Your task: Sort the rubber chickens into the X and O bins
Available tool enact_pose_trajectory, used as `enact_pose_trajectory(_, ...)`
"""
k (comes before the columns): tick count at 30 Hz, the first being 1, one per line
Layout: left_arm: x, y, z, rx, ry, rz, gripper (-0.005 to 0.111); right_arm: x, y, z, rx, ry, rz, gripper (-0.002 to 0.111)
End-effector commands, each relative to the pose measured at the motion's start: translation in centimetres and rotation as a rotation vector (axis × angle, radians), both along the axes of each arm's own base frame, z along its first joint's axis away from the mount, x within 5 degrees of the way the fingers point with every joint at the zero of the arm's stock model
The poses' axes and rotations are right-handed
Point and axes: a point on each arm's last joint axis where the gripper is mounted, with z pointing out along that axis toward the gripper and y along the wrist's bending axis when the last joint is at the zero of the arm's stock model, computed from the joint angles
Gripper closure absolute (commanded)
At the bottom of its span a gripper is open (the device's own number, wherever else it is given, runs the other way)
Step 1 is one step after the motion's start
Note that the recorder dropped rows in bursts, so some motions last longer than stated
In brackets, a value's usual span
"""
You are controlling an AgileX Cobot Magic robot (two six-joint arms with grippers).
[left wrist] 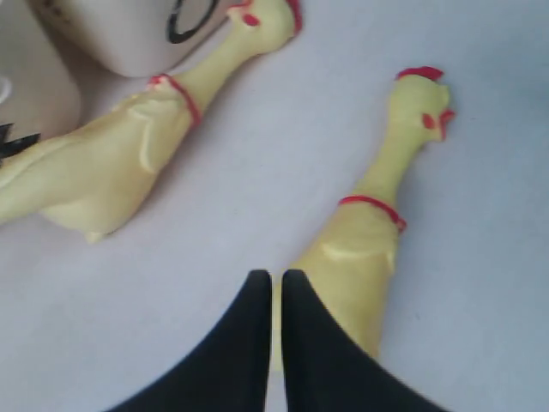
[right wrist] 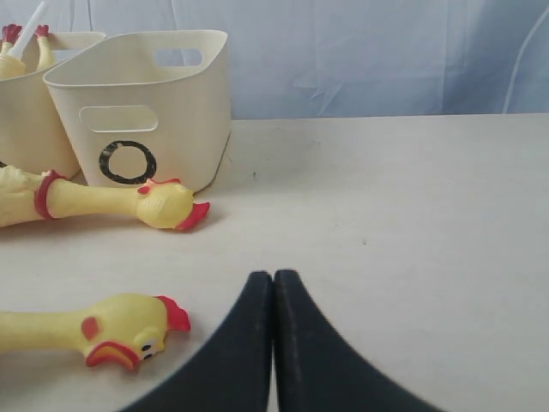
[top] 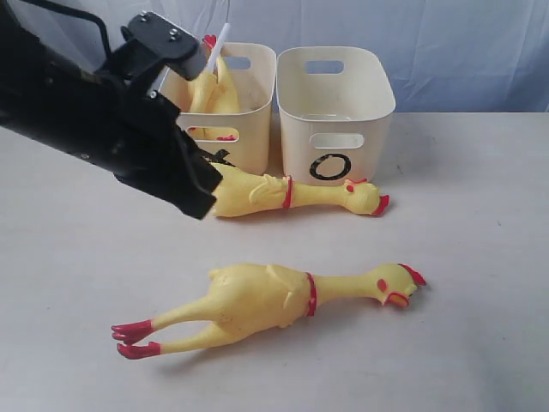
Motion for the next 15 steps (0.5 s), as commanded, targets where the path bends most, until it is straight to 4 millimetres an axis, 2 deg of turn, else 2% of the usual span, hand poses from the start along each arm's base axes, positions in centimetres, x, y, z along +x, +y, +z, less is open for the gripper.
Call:
enact_pose_trajectory(1,-1.8,-2.0,0.0,-0.016,0.004,-0.079,0.102,0.0,0.0,0.1,0.000,-0.011,-0.001,0.108)
enact_pose_trajectory(5,-3.3,-3.2,-1.0,-0.020,0.007,-0.111,0.102,0.0,0.0,0.1,0.000,-0.011,-0.001,0.108)
enact_pose_trajectory(8,-4.5,-3.6,-2.7,-0.028,0.003,-0.089,0.102,0.0,0.0,0.1,0.000,-0.011,-0.001,0.108)
enact_pose_trajectory(15,-7.1,-3.0,-6.0,-0.051,0.030,-0.015,0.102,0.0,0.0,0.1,0.000,-0.011,-0.001,0.108)
